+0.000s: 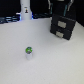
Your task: Open the kcup holder, insert the kcup into the holder, and close the kcup holder
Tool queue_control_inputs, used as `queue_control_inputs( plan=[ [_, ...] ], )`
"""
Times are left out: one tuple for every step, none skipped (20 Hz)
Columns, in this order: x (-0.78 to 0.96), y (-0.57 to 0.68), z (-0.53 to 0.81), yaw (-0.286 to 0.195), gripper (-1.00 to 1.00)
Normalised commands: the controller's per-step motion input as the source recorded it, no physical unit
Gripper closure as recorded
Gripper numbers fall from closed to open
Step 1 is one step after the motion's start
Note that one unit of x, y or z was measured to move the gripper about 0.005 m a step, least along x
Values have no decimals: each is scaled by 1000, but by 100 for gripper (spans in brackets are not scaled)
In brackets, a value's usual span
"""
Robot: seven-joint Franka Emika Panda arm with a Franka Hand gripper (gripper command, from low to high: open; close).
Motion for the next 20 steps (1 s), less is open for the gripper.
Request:
queue_control_inputs(
  plan=[
    [-342,662,-237,-146,-100],
    [-349,659,-245,-143,-100],
    [-359,658,-250,-140,-100],
    [-367,657,-253,-139,-100],
    [-372,653,-254,-138,-100],
    [-397,638,-263,-151,-100],
    [-376,651,-259,-139,-100],
    [-386,640,-257,-139,-100],
    [-411,598,-270,-144,-100],
    [-391,614,-267,-142,-100],
    [-381,596,-282,-142,-100],
    [-364,562,-310,-148,-100],
    [-333,504,-340,-155,-100],
    [-302,438,-370,-158,-100],
    [-275,380,-399,-161,-100],
    [-268,369,-399,-158,-100],
    [-279,334,-421,-175,-100],
    [-271,285,-428,-170,-100],
    [-280,260,-432,-176,-100],
    [-294,241,-436,-178,-100]
  ],
)
